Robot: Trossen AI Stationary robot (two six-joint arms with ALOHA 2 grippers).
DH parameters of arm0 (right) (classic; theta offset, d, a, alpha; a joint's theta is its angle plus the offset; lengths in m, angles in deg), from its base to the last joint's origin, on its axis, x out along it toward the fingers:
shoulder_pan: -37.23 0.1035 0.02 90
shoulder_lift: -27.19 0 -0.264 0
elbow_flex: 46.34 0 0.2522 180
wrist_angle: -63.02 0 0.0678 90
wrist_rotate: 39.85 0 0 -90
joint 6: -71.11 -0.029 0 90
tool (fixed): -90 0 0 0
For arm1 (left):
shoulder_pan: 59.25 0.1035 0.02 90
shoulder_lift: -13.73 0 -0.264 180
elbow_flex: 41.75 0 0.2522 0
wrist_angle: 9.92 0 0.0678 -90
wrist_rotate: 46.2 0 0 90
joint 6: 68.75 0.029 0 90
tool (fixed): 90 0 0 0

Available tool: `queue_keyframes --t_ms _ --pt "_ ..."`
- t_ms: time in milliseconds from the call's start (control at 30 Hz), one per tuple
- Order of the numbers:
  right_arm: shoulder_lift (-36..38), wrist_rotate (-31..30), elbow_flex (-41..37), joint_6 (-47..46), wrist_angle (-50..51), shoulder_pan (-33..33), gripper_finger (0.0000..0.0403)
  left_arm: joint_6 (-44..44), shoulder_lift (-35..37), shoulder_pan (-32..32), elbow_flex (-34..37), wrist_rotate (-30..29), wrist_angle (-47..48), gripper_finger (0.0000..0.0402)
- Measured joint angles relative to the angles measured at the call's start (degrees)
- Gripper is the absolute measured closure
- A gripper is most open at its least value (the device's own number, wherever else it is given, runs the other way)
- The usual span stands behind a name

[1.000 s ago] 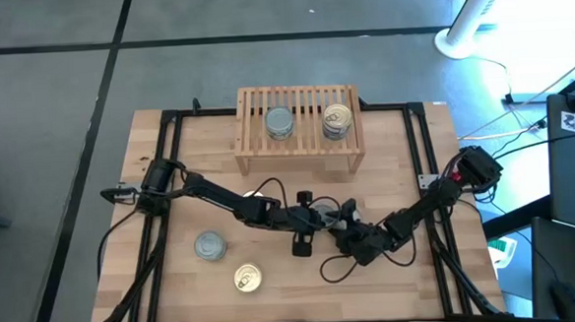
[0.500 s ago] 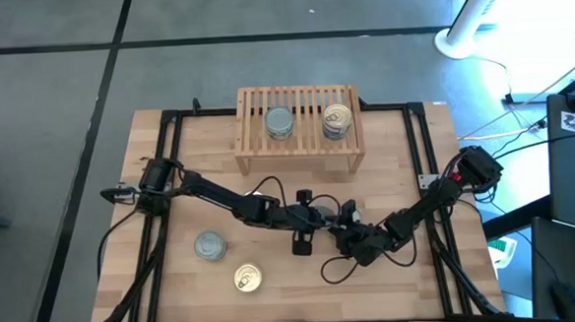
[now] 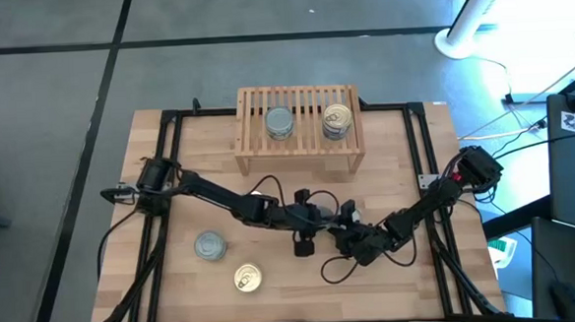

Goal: Stack canned seafood by type on shelf
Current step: Put the green white tuna can on the shelf aligned with the other green white tuna can

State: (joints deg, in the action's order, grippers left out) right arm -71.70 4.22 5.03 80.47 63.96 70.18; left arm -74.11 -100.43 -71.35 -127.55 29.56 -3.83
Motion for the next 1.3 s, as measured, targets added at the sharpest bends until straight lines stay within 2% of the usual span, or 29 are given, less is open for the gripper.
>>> queue_keyframes --t_ms 300,700,1000,1100,1300 --pt "-0.03 1.04 1.27 -0.01 -0.15 0.0 0.0254 -1.21 8.83 -0.02 -0.02 -0.02 12.21 0.0287" --pt "-0.07 1.95 6.73 6.96 0.96 0.0 0.0252 -5.83 17.37 -1.63 -0.02 -0.1 30.73 0.0348" --pt "-0.07 1.53 10.05 12.02 1.52 0.0 0.0252 -5.04 20.19 -5.63 0.42 -0.26 34.83 0.0388" --pt "-0.07 1.42 10.9 13.52 2.09 0.0 0.0252 -5.08 21.55 -6.61 0.42 -2.01 35.92 0.0397" --pt "-0.07 1.4 12.42 13.82 2.94 -0.11 0.0252 -5.0 24.12 -7.49 0.44 -4.66 36.64 0.0397"
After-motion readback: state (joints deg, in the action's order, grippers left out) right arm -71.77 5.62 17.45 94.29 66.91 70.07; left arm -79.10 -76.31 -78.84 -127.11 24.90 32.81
